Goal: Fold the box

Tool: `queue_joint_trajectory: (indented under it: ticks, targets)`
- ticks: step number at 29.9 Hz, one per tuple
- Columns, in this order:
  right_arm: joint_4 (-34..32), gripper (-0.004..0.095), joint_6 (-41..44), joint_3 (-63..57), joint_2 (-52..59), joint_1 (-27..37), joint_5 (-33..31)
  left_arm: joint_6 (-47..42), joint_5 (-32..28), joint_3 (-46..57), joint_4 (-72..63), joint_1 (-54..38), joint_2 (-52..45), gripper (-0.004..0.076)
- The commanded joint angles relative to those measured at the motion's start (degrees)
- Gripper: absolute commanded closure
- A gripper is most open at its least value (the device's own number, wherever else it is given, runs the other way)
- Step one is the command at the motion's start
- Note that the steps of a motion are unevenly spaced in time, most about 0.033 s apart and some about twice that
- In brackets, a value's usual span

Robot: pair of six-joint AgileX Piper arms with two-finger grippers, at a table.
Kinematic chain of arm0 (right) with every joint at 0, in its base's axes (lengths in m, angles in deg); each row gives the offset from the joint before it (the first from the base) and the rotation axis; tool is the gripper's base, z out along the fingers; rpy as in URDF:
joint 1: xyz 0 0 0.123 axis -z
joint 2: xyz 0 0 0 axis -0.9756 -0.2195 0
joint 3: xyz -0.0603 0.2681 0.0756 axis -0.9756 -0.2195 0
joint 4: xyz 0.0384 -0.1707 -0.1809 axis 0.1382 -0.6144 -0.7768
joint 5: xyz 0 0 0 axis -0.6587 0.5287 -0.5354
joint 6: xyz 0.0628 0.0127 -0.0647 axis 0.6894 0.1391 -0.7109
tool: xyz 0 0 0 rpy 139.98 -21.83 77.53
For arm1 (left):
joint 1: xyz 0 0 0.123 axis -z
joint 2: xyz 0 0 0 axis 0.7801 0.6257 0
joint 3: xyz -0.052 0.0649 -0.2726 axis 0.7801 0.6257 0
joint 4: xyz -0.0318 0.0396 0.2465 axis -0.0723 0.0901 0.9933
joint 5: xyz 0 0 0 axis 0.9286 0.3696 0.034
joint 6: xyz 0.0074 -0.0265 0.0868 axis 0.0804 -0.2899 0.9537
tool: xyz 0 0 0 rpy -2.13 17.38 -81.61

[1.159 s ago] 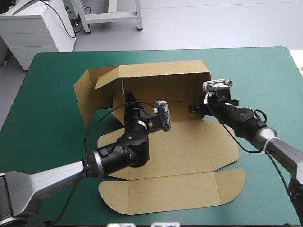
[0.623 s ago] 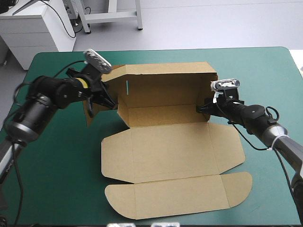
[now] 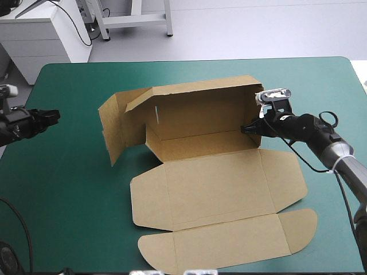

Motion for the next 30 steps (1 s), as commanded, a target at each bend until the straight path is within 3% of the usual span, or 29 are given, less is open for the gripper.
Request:
queue_joint_trajectory:
  ticks: [1,8,13,22,30]
  targets:
    - [-3.7,0.0907,8.3,5.0,1.9,0.5,-1.3,2.3,-0.7,4.2,-12.6,-5.5,-1.8,0.0732]
    - [-20.0,0.0907,24.8,18.2,-1.7,0.5,-18.6,2.3,-3.0,10.5,-13.7,-6.9,-1.8,0.0732]
    - [-22.2,0.0907,30.2,26.7,-2.1,0.5,-26.6,2.3,1.1,11.6,-13.4,-6.9,-1.8,0.0732]
    - [-22.3,0.0907,33.8,33.3,-2.1,0.5,-49.5,1.7,0.9,11.6,-13.6,-6.9,-1.8,0.0732]
    - [-21.1,0.0907,35.0,32.7,-2.8,-2.2,-49.8,2.0,1.7,11.6,-14.8,-6.9,-1.8,0.0732]
